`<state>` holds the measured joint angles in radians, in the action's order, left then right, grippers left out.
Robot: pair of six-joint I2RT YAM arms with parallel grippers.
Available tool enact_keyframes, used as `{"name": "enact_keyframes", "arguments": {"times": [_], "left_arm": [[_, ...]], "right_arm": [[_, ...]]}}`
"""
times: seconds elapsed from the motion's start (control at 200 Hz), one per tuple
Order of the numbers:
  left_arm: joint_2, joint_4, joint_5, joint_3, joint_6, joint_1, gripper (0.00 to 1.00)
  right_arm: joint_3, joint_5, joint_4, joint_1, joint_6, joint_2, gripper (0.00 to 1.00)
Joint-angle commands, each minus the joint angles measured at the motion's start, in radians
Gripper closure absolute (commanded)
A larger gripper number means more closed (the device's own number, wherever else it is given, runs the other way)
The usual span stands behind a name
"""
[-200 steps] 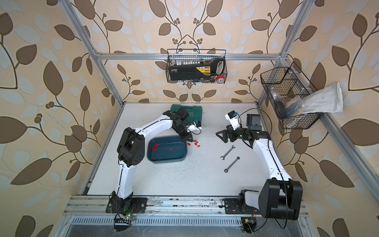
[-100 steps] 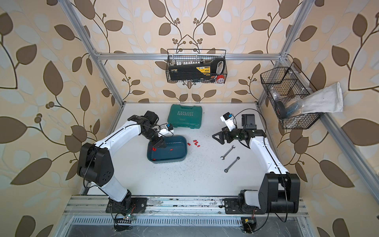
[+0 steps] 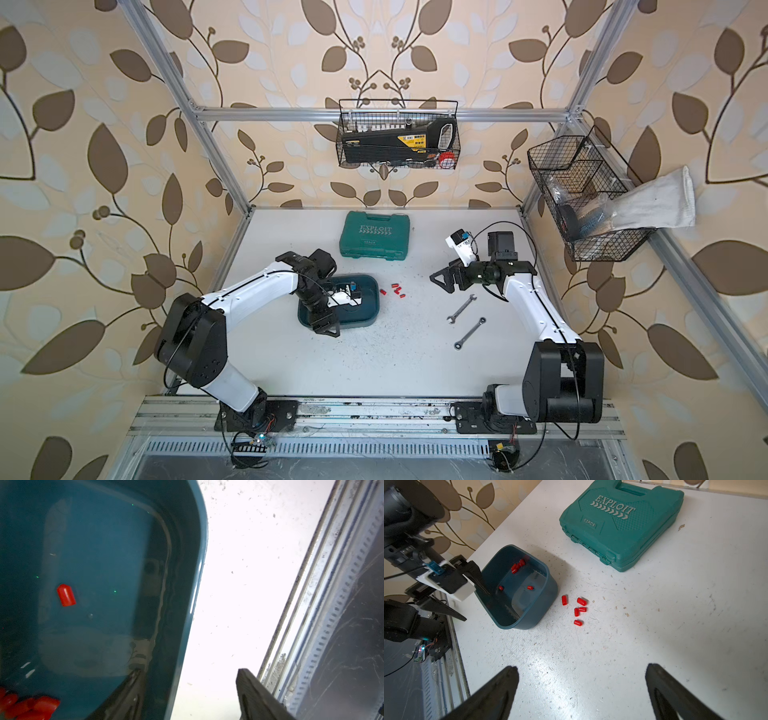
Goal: Take the screw protection sleeves out of the storage box
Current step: Adjust the storage box at the center of the board.
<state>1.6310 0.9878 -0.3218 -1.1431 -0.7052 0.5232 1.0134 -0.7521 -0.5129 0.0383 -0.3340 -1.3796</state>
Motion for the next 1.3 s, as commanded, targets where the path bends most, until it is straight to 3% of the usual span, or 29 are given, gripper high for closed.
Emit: {"name": "enact_keyframes", "arguments": {"times": [0.0, 0.265, 0.52, 0.75, 0.97, 1.12, 1.295], "left_arm": [[0.035, -0.122, 0.084, 0.001, -0.003, -0.006, 0.33], [0.059, -0.106, 0.113, 0.045, -0.014, 0.028, 0.68], [0.006, 0.098, 0.071, -0.049, -0.006, 0.028, 1.0], [0.11, 0.461, -0.137, -0.262, -0.054, 0.029, 1.0], [0.142, 0.498, -0.198, -0.36, -0.078, 0.043, 1.0], [0.129, 0.391, -0.027, -0.284, -0.082, 0.061, 1.0], [0.032, 0.179, 0.149, -0.078, -0.145, 0.065, 1.0]], "right_arm": [[-0.001, -0.014, -0.016, -0.003, -0.01, -0.001, 0.01], [-0.004, -0.002, -0.016, -0.003, -0.019, 0.006, 0.01], [0.001, -0.002, -0.022, -0.002, -0.021, 0.0, 0.01], [0.001, 0.004, -0.021, -0.002, -0.022, 0.002, 0.01], [0.001, 0.002, -0.021, -0.002, -0.02, 0.001, 0.01], [0.001, 0.001, -0.021, -0.002, -0.018, 0.0, 0.01], [0.0, 0.002, -0.019, -0.002, -0.019, 0.002, 0.01]]}}
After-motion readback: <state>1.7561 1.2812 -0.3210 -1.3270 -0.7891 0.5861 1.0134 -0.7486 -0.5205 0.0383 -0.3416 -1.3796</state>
